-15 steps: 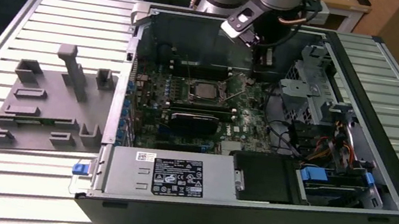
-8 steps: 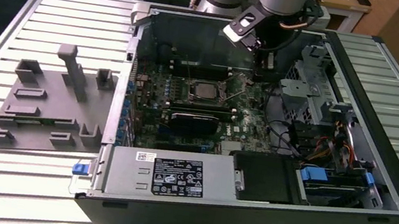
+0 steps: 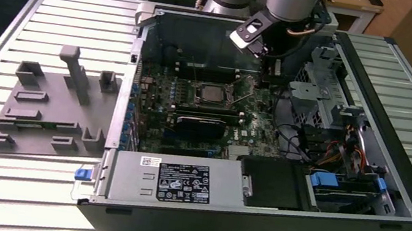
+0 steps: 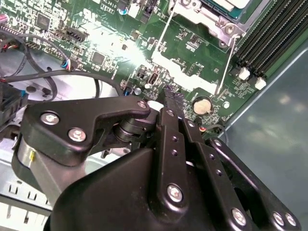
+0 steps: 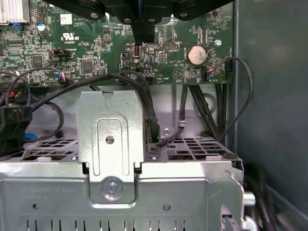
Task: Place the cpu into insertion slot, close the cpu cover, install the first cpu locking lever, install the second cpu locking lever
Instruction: 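Close the cpu cover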
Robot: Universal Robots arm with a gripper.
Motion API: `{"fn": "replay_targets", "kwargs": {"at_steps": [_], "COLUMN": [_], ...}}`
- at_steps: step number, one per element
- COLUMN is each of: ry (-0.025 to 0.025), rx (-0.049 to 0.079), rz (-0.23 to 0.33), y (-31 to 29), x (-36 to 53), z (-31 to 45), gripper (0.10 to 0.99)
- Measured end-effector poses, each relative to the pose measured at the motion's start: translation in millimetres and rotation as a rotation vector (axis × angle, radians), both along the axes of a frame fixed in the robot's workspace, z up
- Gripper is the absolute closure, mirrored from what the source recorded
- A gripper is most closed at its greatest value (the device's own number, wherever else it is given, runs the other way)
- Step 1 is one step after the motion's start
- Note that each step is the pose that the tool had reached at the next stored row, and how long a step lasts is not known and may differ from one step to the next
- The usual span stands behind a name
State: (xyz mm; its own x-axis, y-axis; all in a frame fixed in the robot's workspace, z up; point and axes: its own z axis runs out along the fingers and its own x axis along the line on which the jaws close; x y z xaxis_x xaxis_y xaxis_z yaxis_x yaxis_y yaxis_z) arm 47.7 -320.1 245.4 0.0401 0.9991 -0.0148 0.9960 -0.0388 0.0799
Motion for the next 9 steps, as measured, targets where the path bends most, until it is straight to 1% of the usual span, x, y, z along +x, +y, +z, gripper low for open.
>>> {"fn": "replay_targets", "kwargs": {"at_steps": [2, 8, 9], "ry": [0.0018, 0.002, 0.0035], "rx": [0.0, 0.0, 0.0], "rz": [0.0, 0.0, 0.0], "y": [0.0, 0.0, 0.0], "x": [0.0, 0.0, 0.0], "z": [-1.1, -1.2, -1.2], "gripper": [0.984, 0.984, 0.984]}}
